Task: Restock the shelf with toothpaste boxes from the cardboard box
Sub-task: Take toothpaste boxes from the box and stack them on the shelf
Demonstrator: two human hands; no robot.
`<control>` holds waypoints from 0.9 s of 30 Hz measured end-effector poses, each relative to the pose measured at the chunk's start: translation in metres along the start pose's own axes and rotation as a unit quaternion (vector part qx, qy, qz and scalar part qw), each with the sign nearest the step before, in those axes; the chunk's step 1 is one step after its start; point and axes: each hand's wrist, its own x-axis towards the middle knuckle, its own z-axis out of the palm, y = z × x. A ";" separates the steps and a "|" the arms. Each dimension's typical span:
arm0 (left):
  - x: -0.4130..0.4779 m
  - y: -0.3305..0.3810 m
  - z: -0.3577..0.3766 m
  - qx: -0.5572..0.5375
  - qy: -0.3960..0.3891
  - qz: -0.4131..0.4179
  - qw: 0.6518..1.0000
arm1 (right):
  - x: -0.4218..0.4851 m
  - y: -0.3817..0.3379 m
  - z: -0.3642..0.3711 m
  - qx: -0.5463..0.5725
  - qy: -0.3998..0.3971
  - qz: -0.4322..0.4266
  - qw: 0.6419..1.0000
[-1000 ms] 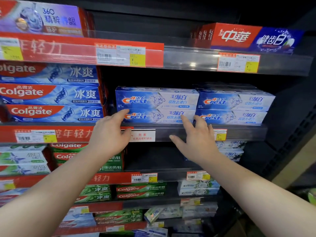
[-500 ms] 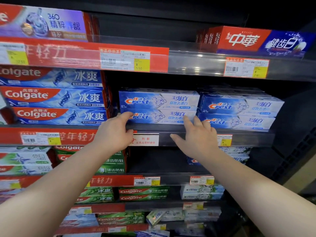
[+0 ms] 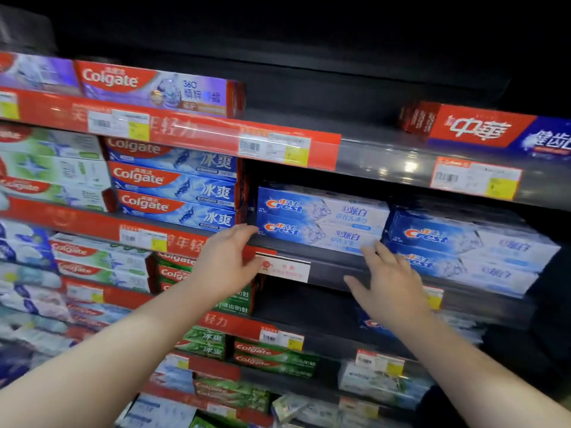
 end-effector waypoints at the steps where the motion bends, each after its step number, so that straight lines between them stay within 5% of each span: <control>1: -0.008 0.000 -0.001 0.004 0.010 -0.012 1.000 | -0.001 0.002 -0.002 0.006 0.016 -0.017 1.000; 6: -0.065 -0.019 0.000 0.050 0.014 -0.096 0.994 | -0.010 -0.010 0.013 0.093 0.114 -0.158 0.977; 15: -0.218 -0.102 -0.040 0.198 -0.076 -0.328 0.920 | -0.047 -0.114 0.078 0.153 -0.032 -0.292 0.943; 27: -0.428 -0.269 -0.135 0.112 -0.100 -0.521 0.840 | -0.127 -0.365 0.156 0.088 -0.211 -0.386 0.894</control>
